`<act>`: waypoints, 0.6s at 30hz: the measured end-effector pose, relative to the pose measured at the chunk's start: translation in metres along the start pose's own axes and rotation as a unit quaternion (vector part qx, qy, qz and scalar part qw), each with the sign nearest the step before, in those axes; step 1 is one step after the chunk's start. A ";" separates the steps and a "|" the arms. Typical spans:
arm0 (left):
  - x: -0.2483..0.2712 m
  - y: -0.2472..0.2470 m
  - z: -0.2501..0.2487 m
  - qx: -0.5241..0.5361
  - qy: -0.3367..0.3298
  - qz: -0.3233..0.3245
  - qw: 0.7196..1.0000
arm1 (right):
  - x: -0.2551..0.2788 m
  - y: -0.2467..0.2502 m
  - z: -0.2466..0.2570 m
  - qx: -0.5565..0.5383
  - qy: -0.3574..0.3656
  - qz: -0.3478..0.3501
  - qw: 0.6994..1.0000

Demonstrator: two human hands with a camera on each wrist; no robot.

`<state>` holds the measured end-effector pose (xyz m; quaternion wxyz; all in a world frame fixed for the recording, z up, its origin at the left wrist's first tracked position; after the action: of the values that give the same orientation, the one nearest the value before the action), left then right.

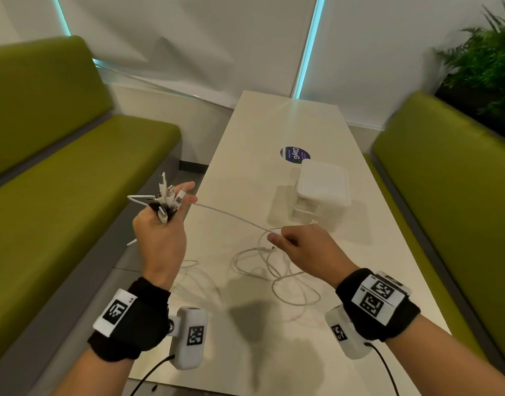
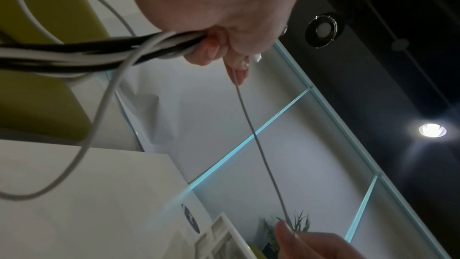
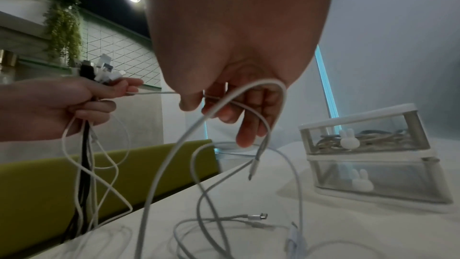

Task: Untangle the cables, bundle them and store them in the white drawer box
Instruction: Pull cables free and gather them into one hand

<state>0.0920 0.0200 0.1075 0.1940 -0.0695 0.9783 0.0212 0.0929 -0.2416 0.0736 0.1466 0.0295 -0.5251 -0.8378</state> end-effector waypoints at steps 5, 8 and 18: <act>0.005 0.015 0.024 -0.010 0.033 -0.034 0.999 | 0.000 -0.007 -0.008 0.040 -0.028 0.001 0.999; 0.007 0.018 0.031 -0.016 0.033 -0.033 0.999 | 0.000 -0.010 -0.014 0.036 -0.034 0.001 0.999; -0.008 0.051 0.035 0.022 0.023 -0.108 0.994 | 0.000 -0.002 -0.032 0.012 -0.056 -0.026 0.998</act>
<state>0.1051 0.0738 0.0793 0.1743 -0.1711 0.9694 -0.0235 0.0988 -0.2684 0.0576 0.0950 -0.0022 -0.5411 -0.8355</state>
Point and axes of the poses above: each hand's wrist, its own x-axis away from the middle knuckle, its own y-axis out of the back of the hand, z = x × y, the point moved 8 cm from there along -x, towards the middle knuckle, and after that the axes turned 13 degrees about z, right-handed, at the moved point
